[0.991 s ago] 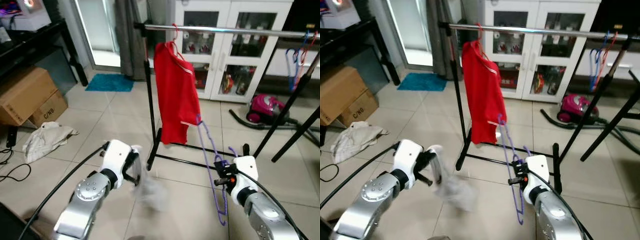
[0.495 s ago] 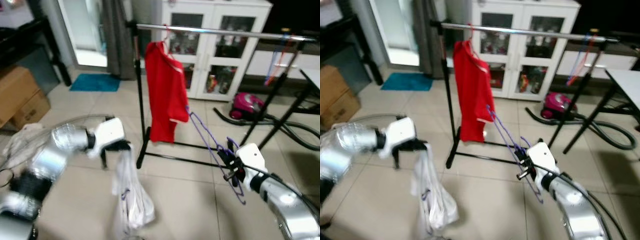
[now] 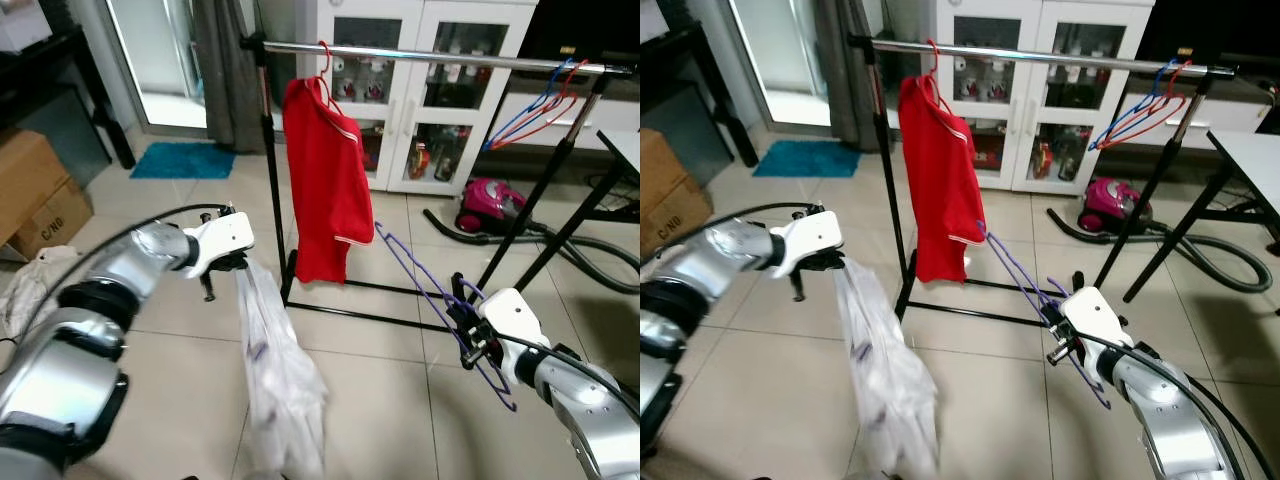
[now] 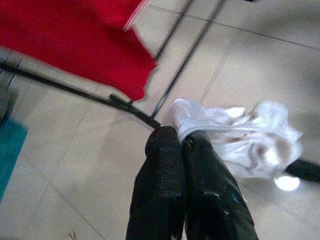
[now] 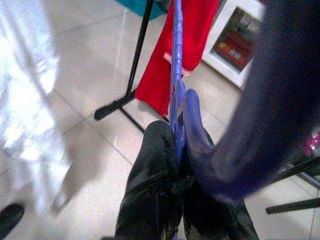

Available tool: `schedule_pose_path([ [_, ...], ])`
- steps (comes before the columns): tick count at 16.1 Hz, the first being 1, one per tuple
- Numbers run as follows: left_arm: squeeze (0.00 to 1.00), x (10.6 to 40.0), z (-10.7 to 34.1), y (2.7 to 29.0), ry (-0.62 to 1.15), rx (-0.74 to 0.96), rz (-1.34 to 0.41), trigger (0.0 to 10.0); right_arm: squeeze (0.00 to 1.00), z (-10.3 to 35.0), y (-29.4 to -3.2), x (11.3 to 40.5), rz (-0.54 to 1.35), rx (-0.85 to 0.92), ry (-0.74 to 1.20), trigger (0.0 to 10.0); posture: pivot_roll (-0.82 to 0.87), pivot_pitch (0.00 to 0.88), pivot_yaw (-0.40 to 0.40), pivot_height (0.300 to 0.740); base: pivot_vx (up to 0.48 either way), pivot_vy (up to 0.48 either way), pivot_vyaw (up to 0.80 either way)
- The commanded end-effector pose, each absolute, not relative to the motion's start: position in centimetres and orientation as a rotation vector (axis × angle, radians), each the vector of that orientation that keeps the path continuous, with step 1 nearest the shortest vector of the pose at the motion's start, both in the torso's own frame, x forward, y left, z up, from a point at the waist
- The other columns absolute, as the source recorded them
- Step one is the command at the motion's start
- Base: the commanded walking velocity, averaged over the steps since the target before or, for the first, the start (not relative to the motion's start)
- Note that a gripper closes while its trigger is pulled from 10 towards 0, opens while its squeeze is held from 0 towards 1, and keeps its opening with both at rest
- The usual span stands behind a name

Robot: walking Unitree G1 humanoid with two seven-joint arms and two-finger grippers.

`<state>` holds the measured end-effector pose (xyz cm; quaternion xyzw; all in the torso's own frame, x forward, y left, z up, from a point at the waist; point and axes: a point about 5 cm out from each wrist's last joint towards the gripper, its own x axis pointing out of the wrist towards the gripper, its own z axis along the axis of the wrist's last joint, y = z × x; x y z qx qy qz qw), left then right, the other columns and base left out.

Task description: Hang hanger

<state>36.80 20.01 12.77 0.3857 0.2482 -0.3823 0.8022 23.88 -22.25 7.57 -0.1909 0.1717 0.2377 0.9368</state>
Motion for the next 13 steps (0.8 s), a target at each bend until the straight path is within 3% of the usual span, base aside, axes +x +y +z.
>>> schedule_pose_path([
  [1, 0.00, 37.7, 13.9, 20.0, 0.485, 0.780, -0.720, 10.0, 0.00, 7.9, -22.1, 23.6, 0.500, -0.401, 0.349, 10.0, 0.05, 0.044, 0.045, 0.740, 0.000, 0.000, 0.00],
  [3, 0.00, 39.0, 15.1, 19.6, 0.428, 0.521, -0.531, 10.0, 0.00, 8.2, -22.0, 23.3, 0.522, -0.411, 0.354, 10.0, 0.05, 0.063, 0.043, 0.740, 0.000, 0.000, 0.00],
  [4, 0.00, 39.2, 15.3, 19.6, 0.427, 0.481, -0.499, 10.0, 0.00, 8.3, -21.5, 23.1, 0.568, -0.419, 0.348, 10.0, 0.05, 0.067, 0.042, 0.740, 0.000, 0.000, 0.00],
  [8, 0.00, 39.4, 15.9, 19.8, 0.426, 0.494, -0.489, 10.0, 0.00, 8.9, -18.4, 21.2, 0.873, -0.437, 0.354, 10.0, 0.06, 0.075, 0.035, 0.740, 0.000, 0.000, 0.00],
  [13, 0.00, 39.4, 15.7, 18.2, 0.437, 0.416, -0.556, 10.0, 0.00, 8.6, -13.8, 23.0, 0.922, -0.399, 0.363, 10.0, 0.08, 0.100, 0.037, 0.740, 0.000, 0.000, 0.00],
])
